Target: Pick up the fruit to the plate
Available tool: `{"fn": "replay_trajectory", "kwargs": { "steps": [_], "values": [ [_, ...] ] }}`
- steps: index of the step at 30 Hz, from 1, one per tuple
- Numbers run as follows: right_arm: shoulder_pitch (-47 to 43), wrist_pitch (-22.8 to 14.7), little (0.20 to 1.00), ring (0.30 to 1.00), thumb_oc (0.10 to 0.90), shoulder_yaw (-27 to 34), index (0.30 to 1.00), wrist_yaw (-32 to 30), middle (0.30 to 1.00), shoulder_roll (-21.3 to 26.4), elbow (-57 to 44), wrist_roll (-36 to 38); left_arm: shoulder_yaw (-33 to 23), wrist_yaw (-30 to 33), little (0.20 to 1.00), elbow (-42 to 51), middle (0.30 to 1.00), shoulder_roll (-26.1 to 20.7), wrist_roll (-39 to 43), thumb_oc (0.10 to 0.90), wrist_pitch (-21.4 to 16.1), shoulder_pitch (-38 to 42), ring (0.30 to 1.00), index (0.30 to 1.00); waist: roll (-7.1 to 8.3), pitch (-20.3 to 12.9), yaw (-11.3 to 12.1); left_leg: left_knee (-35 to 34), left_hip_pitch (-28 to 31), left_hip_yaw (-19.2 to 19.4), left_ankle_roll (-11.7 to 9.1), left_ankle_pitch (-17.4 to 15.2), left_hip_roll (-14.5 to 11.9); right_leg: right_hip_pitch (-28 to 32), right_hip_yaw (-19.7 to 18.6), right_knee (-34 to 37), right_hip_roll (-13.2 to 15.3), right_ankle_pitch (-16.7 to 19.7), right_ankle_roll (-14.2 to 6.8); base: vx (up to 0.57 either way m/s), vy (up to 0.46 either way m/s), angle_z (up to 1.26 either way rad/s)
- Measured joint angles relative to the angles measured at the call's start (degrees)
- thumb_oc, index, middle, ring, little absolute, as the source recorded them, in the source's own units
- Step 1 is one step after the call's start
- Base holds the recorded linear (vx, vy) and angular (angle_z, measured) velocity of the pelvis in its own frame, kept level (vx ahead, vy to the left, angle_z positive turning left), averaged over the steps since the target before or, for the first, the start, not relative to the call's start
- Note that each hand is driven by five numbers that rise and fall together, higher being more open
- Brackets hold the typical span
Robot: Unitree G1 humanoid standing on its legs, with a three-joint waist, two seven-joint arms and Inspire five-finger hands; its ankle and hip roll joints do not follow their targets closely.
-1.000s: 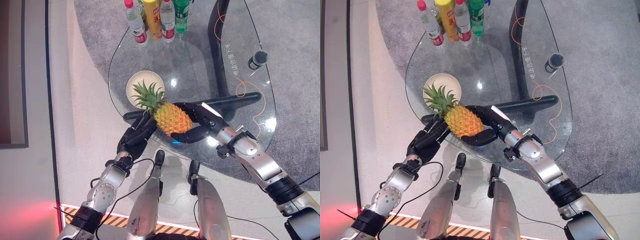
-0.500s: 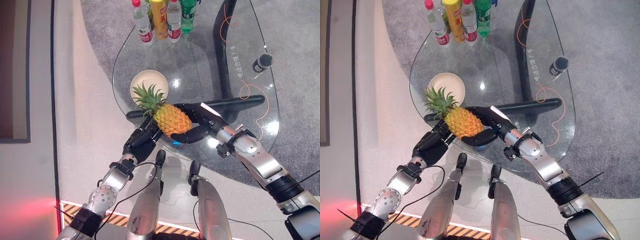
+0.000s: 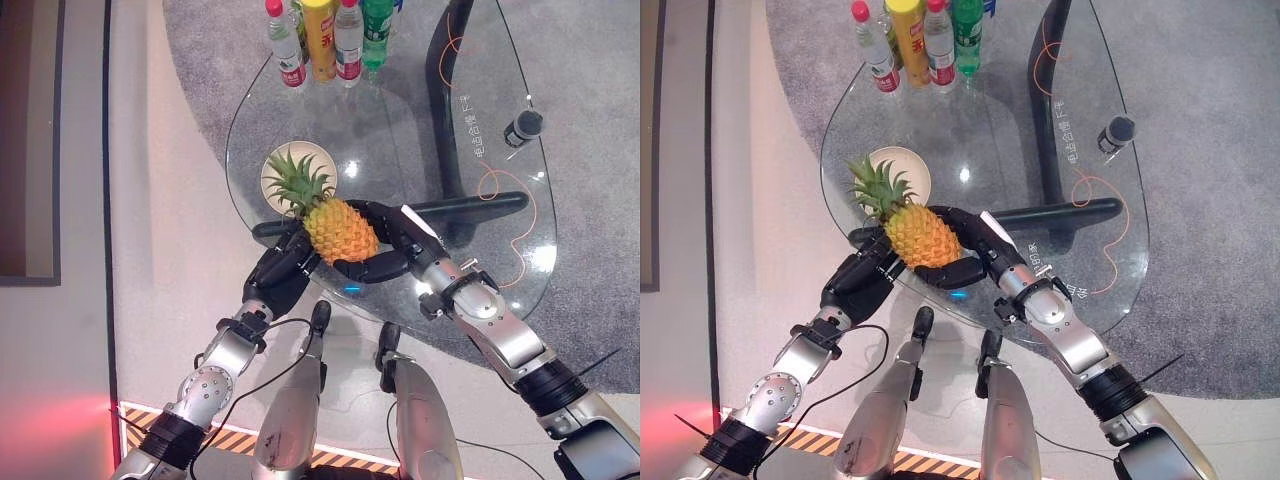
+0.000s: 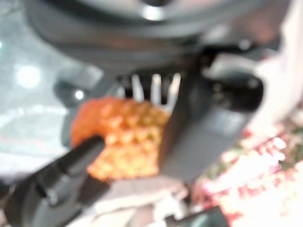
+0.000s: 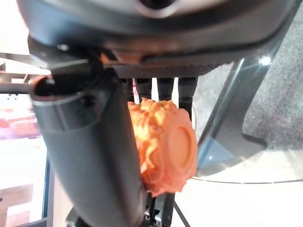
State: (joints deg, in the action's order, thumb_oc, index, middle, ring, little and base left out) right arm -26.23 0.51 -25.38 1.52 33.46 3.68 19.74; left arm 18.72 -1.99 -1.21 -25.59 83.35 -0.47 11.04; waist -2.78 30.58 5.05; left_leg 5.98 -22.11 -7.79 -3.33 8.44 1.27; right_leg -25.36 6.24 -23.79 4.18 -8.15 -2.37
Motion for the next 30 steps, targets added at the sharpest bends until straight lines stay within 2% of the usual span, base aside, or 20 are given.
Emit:
{"fn": "replay_trajectory", "kwargs": {
  "steps": [6, 16, 24, 30],
  "values": [
    [0.06, 0.09, 0.2, 0.3, 0.1, 0.42, 0.3, 0.61, 0.3, 0.23, -0.24, -1.83, -0.05, 0.0, 0.9, 0.0, 0.9, 0.54, -0.18, 0.8, 0.02, -0.12, 0.9, 0.9, -0.01, 0.0, -1.08, 0.0, -0.02, 0.0, -0.02, -0.01, -0.04, -0.03, 0.0, 0.01, -0.04, -0.07, 0.04, 0.0, 0.0, 0.0],
    [0.17, 0.09, 0.2, 0.3, 0.1, 0.29, 0.3, -0.44, 0.3, -0.08, -0.24, -2.09, -0.16, 0.0, 0.9, 0.0, 0.9, 0.73, -1.06, 0.8, -0.03, -0.14, 0.9, 0.9, -0.25, 0.13, -1.03, -0.16, -0.04, 0.0, -0.05, -0.06, -0.05, -0.1, 0.04, 0.0, -0.03, -0.23, 0.17, 0.0, 0.0, 0.0],
    [5.04, -1.45, 0.2, 0.3, 0.1, 1.31, 0.3, -10.86, 0.3, -4.61, -2.39, -1.56, -1.5, 0.02, 0.9, 0.24, 0.9, 2.48, -1.21, 0.8, -0.39, 0.63, 0.9, 0.9, -0.47, 0.31, -1.61, -0.16, -0.94, -0.02, -0.08, -0.07, -0.06, -1.06, 0.16, -0.07, -0.01, -0.34, 0.19, 0.0, 0.0, 0.0],
    [7.47, -2.85, 0.2, 0.3, 0.1, 5.67, 0.3, -15.19, 0.3, -5.44, -2.41, -1.59, -2.15, 0.02, 0.9, 0.27, 0.9, 2.67, -1.29, 0.8, -0.41, 0.54, 0.9, 0.9, -0.5, 0.33, -2.01, -0.13, -0.95, -0.03, -0.09, -0.09, -0.07, -1.06, 0.17, -0.08, -0.02, -0.37, 0.15, 0.0, 0.0, 0.0]
  ]
}}
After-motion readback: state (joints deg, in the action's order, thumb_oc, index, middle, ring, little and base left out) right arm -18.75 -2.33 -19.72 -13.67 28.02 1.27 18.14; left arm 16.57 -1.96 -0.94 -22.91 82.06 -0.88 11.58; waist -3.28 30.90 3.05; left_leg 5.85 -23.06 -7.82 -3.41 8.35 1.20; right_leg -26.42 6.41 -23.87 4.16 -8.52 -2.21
